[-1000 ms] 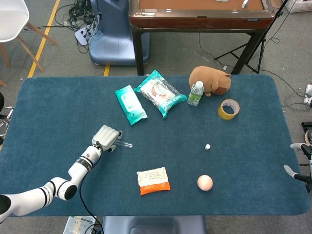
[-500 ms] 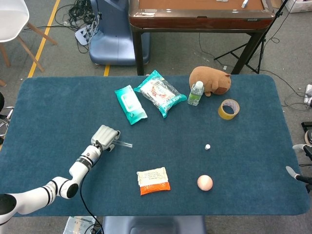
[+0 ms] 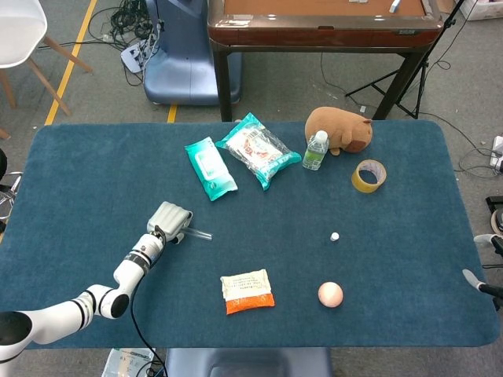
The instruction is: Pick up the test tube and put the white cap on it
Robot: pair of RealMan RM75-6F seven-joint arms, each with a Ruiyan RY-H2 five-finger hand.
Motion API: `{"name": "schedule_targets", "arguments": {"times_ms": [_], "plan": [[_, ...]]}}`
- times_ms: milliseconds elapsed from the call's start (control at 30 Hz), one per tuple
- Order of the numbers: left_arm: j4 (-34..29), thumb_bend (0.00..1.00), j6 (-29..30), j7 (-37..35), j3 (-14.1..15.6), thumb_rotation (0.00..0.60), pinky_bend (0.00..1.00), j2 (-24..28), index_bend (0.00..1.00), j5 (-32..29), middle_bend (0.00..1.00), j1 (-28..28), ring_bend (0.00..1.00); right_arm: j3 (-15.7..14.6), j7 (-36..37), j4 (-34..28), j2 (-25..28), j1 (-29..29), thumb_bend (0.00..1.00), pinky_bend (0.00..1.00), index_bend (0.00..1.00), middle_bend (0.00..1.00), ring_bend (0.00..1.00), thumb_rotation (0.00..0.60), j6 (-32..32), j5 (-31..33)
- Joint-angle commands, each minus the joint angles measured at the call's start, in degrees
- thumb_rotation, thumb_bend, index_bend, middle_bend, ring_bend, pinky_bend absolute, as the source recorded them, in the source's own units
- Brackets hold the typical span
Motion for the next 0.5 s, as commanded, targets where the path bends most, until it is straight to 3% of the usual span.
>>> {"name": "schedule_targets", "arguments": {"times_ms": [33,500], "plan": [[0.1,0.29,0.0,0.1,0.0,0.6,1.0,-0.1,0.54,-0.5,0.99,0.0,0.89,0.0,-0.1,-0.1,0.0,0.0,0.17,0.49,0.34,0.39,0.4,0.6,-0.1,0.0],[-4.0,0.29,2.6,-1.4,-1.1,0.6,1.0,1.5,0.6,-1.9,1.0,0.8,0.91,-0.2,-1.5,-0.9,0.2,0.1,0.17,0.49,0.34,0.39,0.4,0.6,0.0,-0.8]]}}
